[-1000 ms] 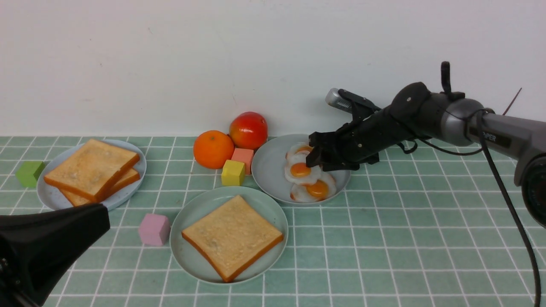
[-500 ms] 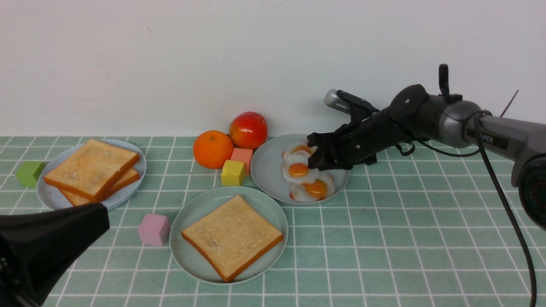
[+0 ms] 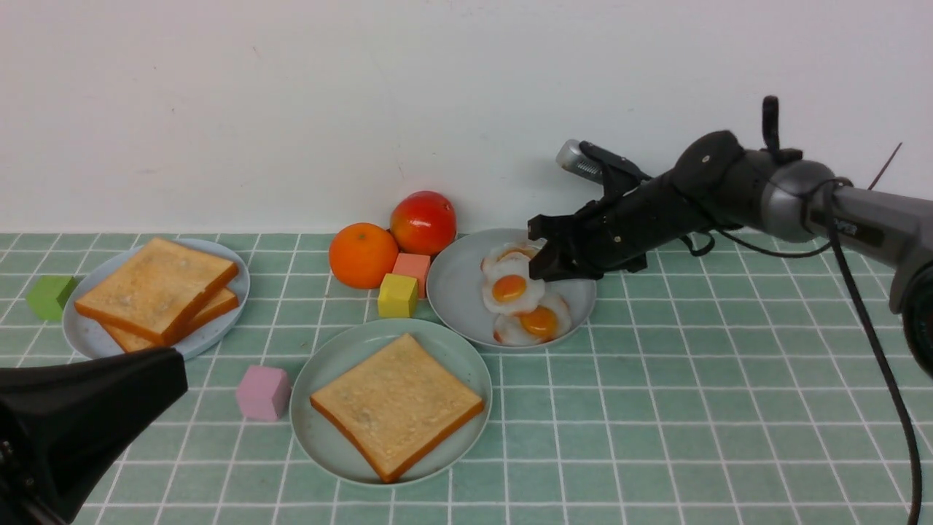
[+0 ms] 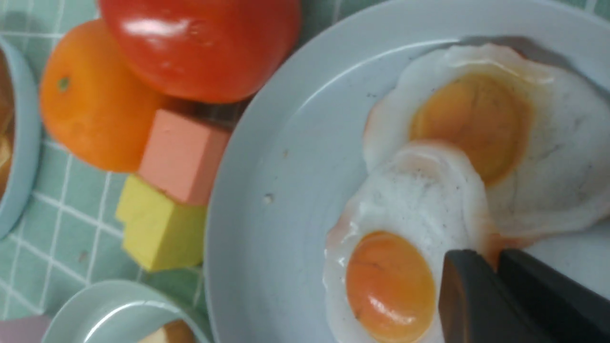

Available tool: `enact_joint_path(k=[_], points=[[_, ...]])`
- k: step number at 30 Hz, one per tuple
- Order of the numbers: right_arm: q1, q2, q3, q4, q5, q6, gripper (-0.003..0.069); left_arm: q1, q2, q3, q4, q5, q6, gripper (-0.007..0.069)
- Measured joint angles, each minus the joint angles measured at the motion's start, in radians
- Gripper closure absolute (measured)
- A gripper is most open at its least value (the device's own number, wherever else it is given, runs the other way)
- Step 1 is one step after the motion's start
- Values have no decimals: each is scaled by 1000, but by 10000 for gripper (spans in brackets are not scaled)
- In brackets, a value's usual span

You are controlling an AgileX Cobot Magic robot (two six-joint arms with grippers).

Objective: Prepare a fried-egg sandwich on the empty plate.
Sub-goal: Use the right arm to grab a fried egg, then use the right arm to place the fried egg on the slice of bread in the middle

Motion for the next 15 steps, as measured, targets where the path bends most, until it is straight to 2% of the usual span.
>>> enact_joint_path(k=[10,15], points=[[-57,-86,5,-21,112,-23,587,0,0,0,10,6,0,634],[-39,-167,67,-17,217,-64,587,0,0,0,48,83,-5,634]])
